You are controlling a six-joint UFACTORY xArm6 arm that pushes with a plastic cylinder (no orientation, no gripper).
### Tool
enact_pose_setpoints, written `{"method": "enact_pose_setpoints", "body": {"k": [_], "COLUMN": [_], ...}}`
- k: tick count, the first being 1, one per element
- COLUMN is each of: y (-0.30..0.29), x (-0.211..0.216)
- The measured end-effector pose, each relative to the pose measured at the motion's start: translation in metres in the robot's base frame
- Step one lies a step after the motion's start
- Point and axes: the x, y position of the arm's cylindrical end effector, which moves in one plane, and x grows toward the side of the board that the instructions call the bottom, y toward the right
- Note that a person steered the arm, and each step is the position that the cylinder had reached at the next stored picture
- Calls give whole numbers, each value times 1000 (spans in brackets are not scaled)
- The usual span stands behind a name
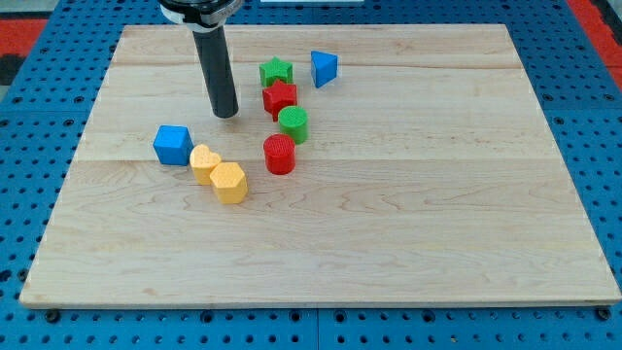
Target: Slide the green star diagonally in between the blue triangle and the red star
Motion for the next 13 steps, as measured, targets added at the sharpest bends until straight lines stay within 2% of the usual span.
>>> {"method": "enact_pose_setpoints", "body": {"k": [1, 2, 3, 5, 6, 8, 9, 10, 11, 12, 13], "y": [6, 45, 56, 161, 177, 190, 185, 198, 230, 281, 260], "x": [-33, -71, -71, -87, -88, -140, -140, -115, -87, -77, -8]}}
